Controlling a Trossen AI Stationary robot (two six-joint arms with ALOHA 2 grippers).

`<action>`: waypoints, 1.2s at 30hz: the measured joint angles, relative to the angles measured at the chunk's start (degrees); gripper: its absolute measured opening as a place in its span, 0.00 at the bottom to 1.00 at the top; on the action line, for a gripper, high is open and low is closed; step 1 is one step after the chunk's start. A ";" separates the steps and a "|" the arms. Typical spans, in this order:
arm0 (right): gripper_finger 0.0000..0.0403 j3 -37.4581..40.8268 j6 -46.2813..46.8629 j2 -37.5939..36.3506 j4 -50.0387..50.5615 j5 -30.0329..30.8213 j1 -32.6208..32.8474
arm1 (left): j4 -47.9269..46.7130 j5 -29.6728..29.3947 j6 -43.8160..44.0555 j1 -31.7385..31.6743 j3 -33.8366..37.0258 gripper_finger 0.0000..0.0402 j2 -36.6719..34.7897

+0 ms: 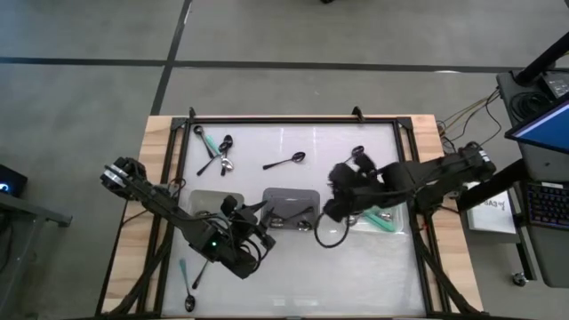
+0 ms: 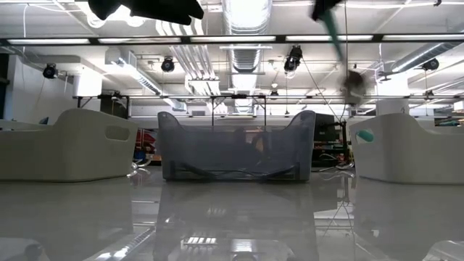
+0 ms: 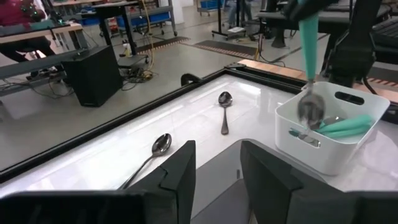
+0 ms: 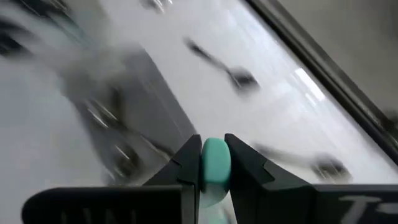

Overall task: Sort silverware by color (type)
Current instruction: Put the green spoon into the white bin

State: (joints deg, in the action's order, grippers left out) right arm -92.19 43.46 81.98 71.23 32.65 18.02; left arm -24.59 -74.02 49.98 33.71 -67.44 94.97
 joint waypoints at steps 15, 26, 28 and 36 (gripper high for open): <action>0.10 3.62 14.52 2.84 18.70 -7.63 5.73 | -0.07 0.11 0.22 0.00 0.09 0.27 0.08; 0.10 7.35 8.37 9.35 18.67 -11.81 4.79 | -0.49 0.13 0.22 0.00 0.09 0.27 0.08; 0.10 8.07 8.33 9.56 18.82 -11.90 4.25 | -0.63 0.13 0.22 0.00 0.09 0.27 0.08; 0.27 8.93 6.77 9.41 18.79 -15.19 3.96 | -1.37 0.11 0.21 0.00 0.09 0.27 0.08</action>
State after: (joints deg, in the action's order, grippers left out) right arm -83.26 50.23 91.39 90.03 17.46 21.98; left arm -25.96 -73.91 50.18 33.71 -67.35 95.04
